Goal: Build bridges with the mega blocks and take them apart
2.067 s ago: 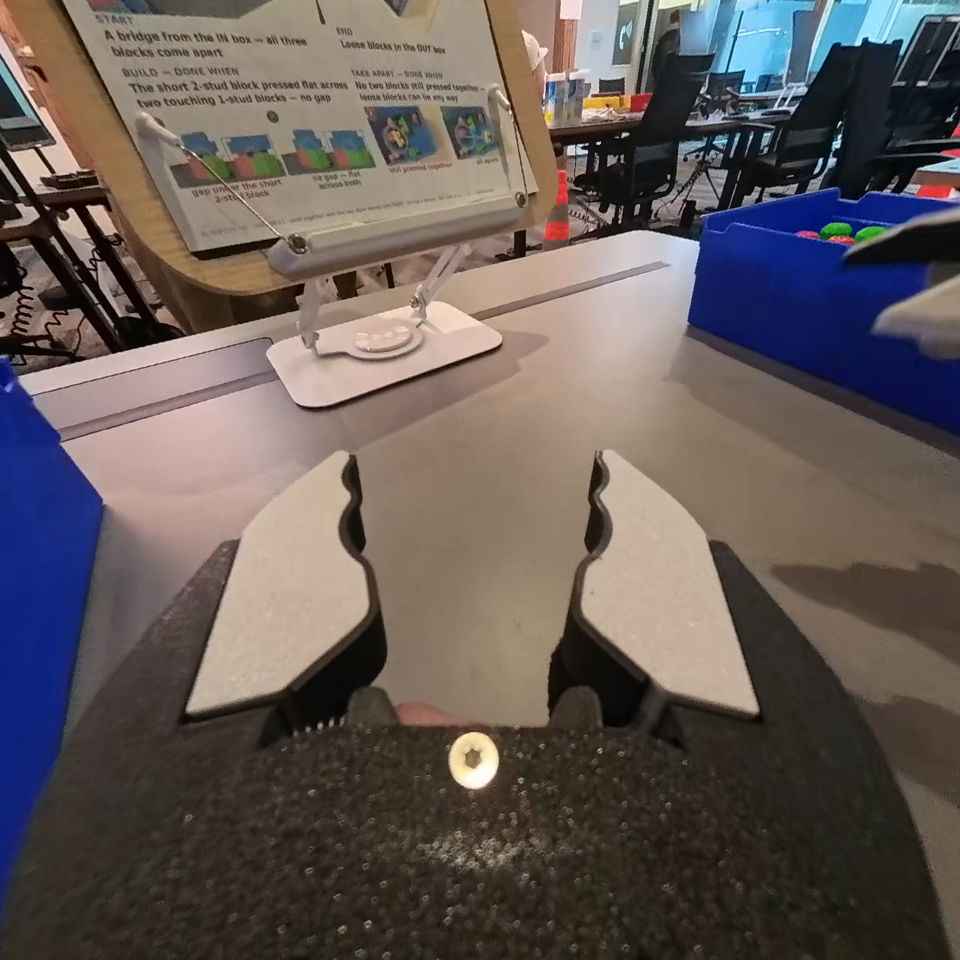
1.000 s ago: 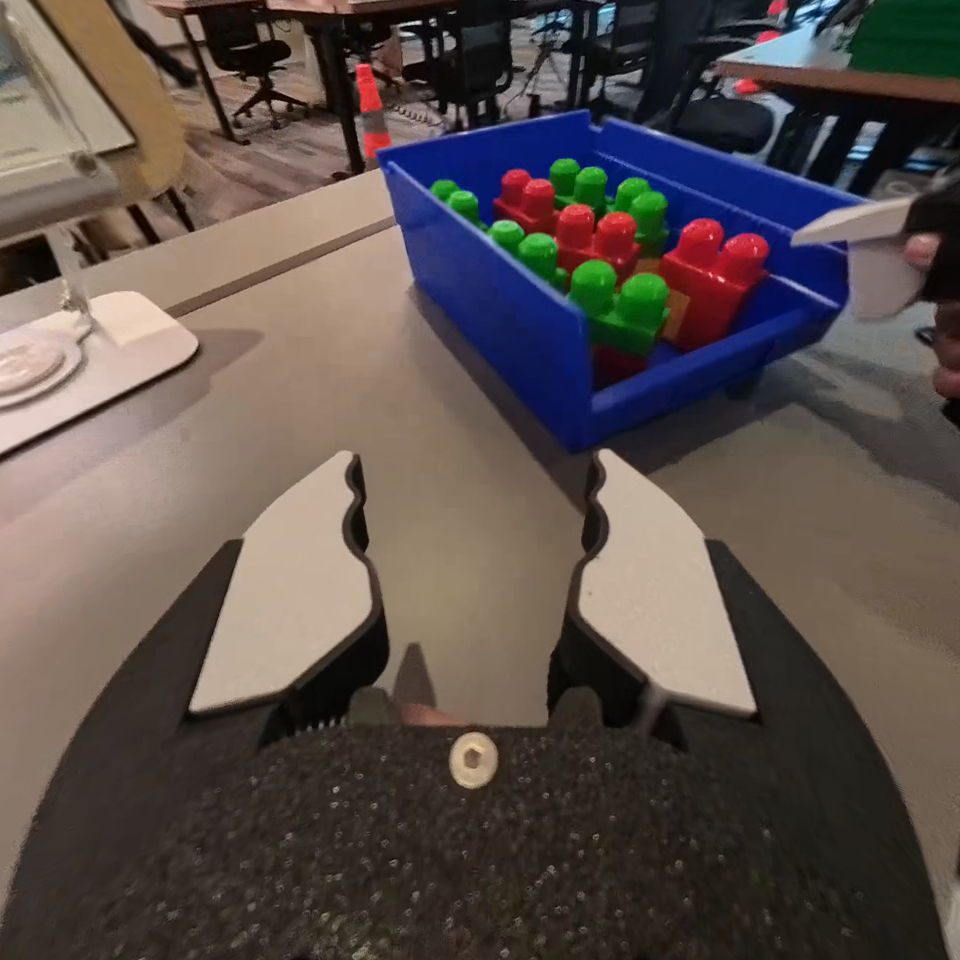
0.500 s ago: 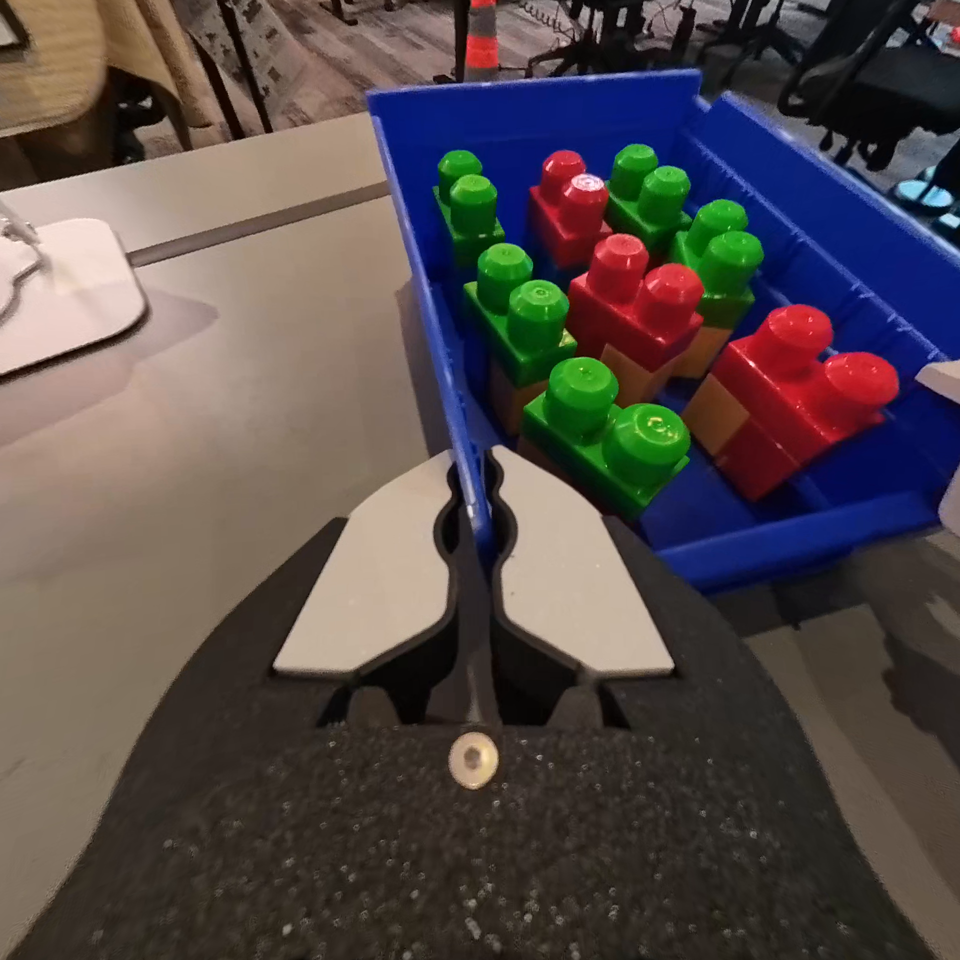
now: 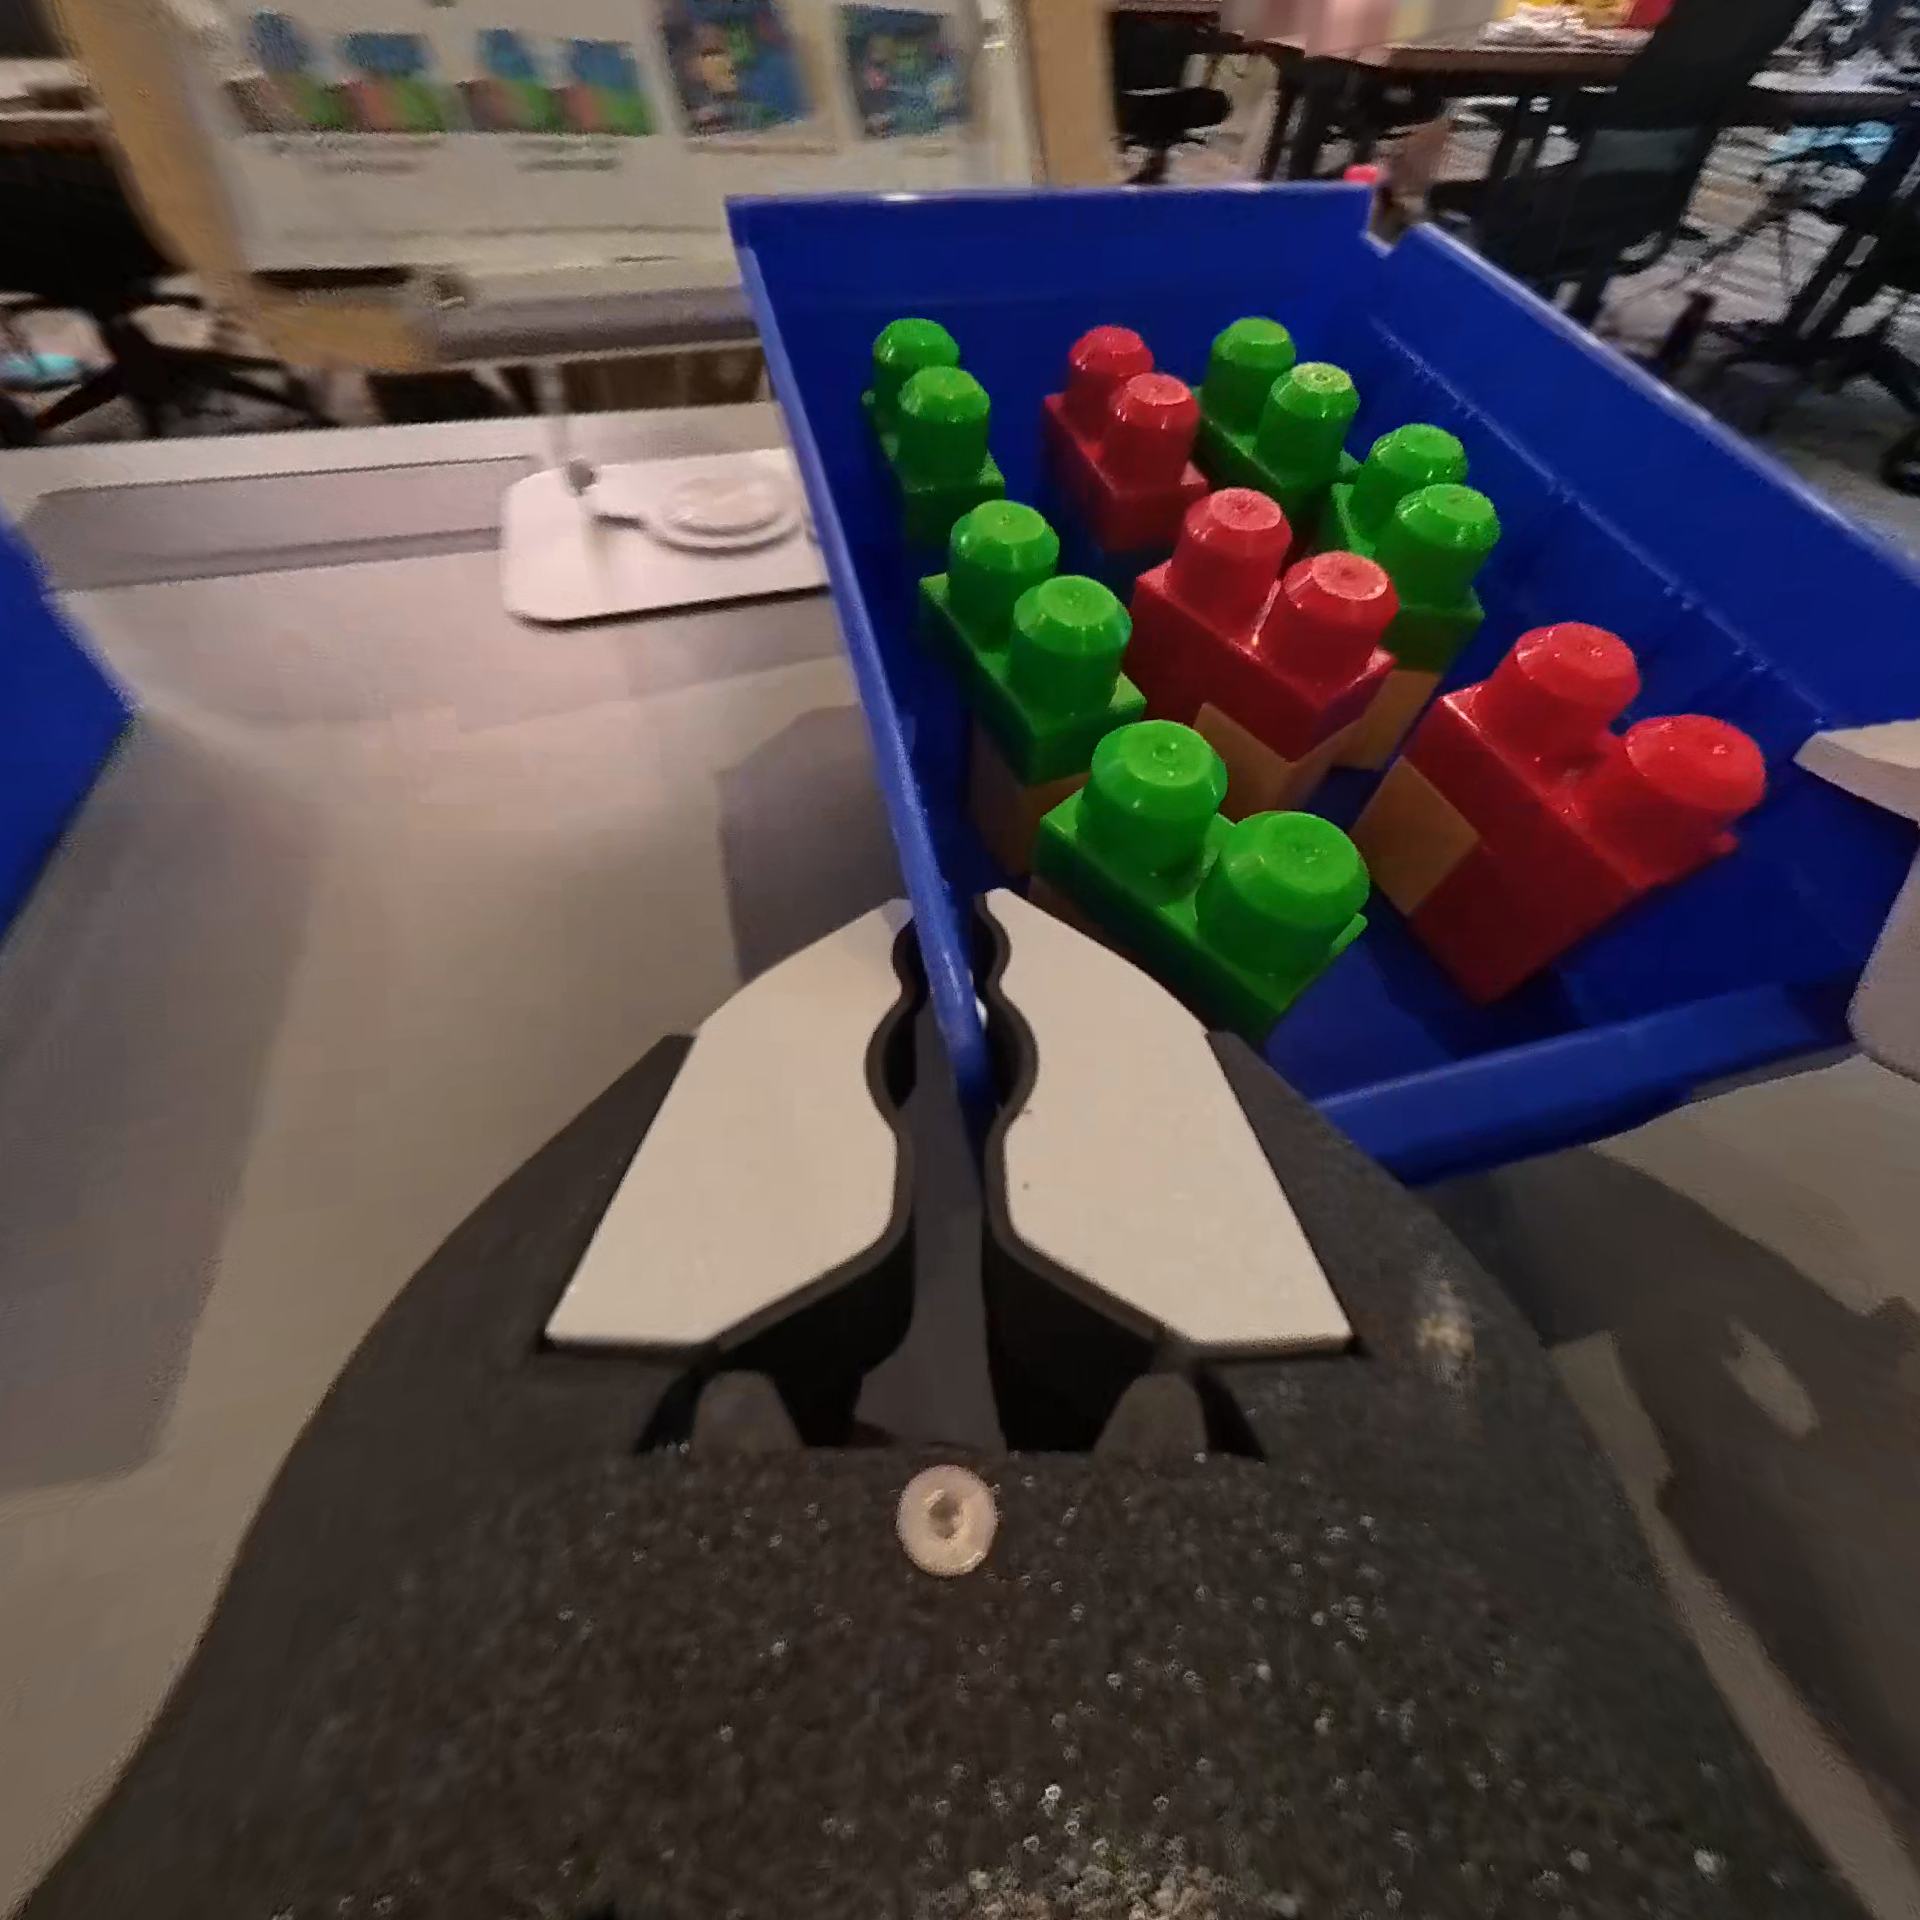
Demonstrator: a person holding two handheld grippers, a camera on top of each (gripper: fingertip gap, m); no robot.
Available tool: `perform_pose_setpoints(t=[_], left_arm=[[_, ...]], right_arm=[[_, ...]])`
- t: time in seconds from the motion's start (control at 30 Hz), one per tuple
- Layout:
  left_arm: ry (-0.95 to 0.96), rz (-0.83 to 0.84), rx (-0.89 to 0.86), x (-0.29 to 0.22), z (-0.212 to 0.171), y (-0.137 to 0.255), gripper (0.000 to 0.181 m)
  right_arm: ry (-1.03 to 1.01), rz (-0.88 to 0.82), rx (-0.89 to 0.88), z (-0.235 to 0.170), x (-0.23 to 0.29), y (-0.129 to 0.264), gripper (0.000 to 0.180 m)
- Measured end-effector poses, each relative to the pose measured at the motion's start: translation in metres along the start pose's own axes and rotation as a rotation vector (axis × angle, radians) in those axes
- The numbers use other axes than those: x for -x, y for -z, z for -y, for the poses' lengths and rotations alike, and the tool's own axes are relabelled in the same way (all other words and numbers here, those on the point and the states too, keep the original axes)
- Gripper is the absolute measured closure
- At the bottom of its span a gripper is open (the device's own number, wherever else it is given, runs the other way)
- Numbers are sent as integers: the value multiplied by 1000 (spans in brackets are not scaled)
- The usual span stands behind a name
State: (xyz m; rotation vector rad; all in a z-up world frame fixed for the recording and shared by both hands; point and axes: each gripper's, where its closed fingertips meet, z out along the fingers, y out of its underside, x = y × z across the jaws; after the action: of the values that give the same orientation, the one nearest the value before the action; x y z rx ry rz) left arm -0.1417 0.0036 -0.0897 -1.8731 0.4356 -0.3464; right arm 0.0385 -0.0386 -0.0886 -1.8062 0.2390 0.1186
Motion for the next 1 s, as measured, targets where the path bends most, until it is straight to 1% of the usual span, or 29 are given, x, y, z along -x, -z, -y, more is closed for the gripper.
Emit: perform_pose_setpoints(t=[0.1, 0.2, 0.3, 0.4, 0.5, 0.6, 0.67, 0.7, 0.77, 0.8, 0.87, 0.9, 0.97, 1.0], left_arm=[[24, 99, 3, 47, -15, 27, 174], [51, 173, 15, 90, -25, 44, 174], [89, 206, 22, 126, -27, 47, 174], [115, 221, 44, 151, -29, 43, 174], [127, 231, 75, 162, -38, 36, 174], [169, 209, 32, 164, -41, 33, 173], [157, 180, 20, 162, -42, 35, 169], [133, 155, 28, 161, -45, 37, 162], [125, 148, 37, 168, -53, 55, 123], [137, 141, -2, 174, -52, 68, 118], [183, 172, -77, 204, -46, 94, 106], [193, 223, -84, 230, -44, 106, 121], [197, 314, -117, 287, -30, 127, 121], [215, 327, -138, 313, -23, 134, 121]], right_arm=[[15, 93, 40, -17, 50, -16, 176], [36, 169, 76, -28, 94, -33, 176], [63, 210, 108, -34, 127, -51, 175], [73, 233, 150, -41, 146, -67, 174], [76, 251, 173, -51, 153, -76, 174], [98, 250, 157, -50, 156, -78, 173], [75, 286, 162, -51, 157, -80, 170], [70, 306, 185, -53, 157, -79, 157], [54, 345, 190, -50, 152, -72, 131], [75, 361, 183, -47, 147, -66, 118], [129, 383, 156, -39, 136, -52, 119], [133, 400, 145, -36, 132, -44, 119], [119, 425, 107, -29, 126, -30, 122], [112, 429, 95, -27, 123, -24, 123]])
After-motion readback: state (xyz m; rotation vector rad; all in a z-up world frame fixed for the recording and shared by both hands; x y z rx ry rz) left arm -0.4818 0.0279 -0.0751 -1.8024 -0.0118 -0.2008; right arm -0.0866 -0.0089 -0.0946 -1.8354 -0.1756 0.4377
